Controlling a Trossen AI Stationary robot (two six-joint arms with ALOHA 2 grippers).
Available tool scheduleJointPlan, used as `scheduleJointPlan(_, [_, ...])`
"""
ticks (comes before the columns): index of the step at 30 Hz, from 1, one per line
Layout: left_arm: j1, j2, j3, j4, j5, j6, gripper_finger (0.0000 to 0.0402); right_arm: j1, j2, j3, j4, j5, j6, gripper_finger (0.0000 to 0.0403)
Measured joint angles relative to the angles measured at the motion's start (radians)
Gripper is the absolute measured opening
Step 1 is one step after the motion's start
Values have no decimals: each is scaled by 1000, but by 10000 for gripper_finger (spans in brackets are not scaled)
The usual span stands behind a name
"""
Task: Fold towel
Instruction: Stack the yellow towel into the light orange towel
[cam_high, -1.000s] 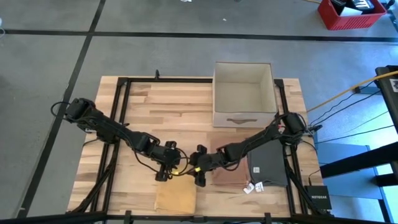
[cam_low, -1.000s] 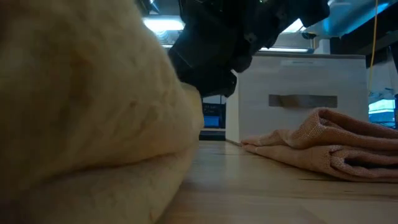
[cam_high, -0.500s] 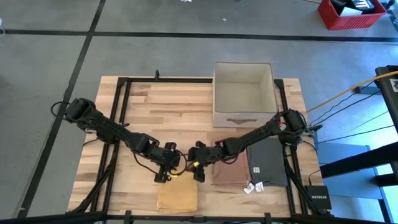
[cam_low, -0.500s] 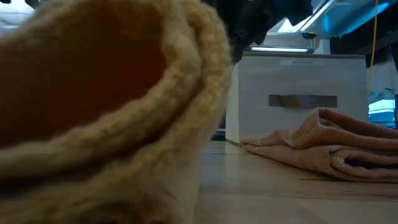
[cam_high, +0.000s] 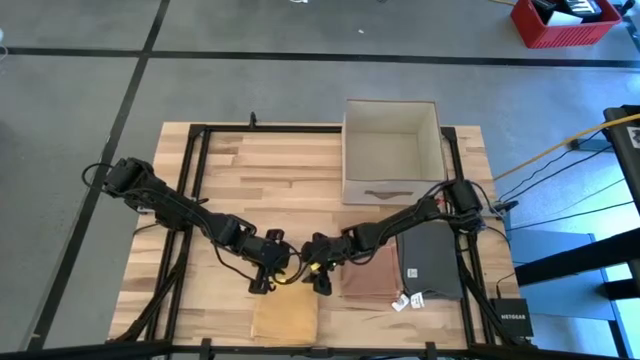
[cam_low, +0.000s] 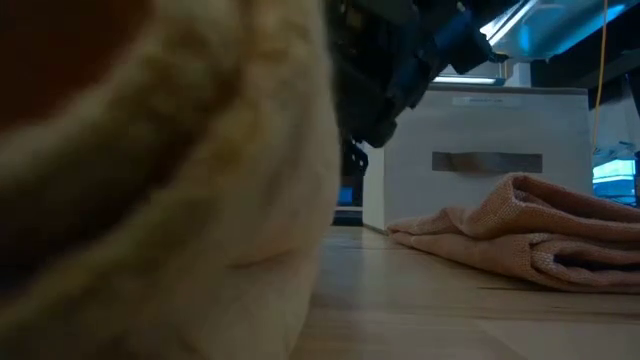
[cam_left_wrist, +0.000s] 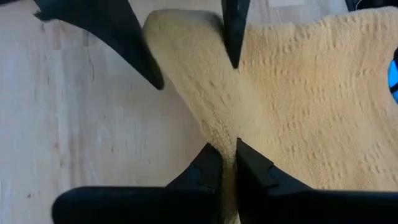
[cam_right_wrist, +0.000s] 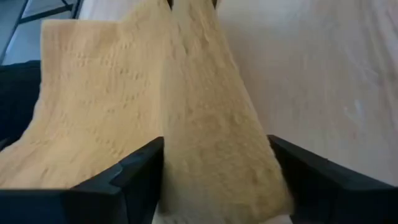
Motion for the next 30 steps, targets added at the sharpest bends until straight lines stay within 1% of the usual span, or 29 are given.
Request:
scheduleJointPlan(4, [-3, 0, 0, 11, 4, 2, 17, -31, -37, 7, -21, -42, -12, 255])
scheduleJointPlan(7, [-5, -1, 1, 14, 5, 1, 17, -55, -73, 11, -29, -57, -14, 255])
scheduleJointPlan(11, [-5, -1, 1, 11, 5, -2, 17, -58, -64, 10, -25, -86, -3, 260])
scheduleJointPlan(14, [-5, -1, 1, 11, 4, -3, 17, -48, -34, 10, -19, -144, 15, 261])
scheduleJointPlan(19, [-5, -1, 1, 13, 4, 3, 17, -27, 10, 10, 35, -289, 37, 254])
scheduleJointPlan(21, [-5, -1, 1, 12, 4, 3, 17, -19, 10, 10, 39, -310, 36, 248])
scheduleJointPlan(25, [-5, -1, 1, 9, 4, -2, 17, -22, 4, 9, 46, -309, 35, 220])
scheduleJointPlan(27, [-5, -1, 1, 10, 4, -3, 17, -23, 2, 10, 59, -280, 34, 193])
scheduleJointPlan(30, [-5, -1, 1, 9, 4, -4, 17, -23, 2, 9, 62, -231, 33, 143])
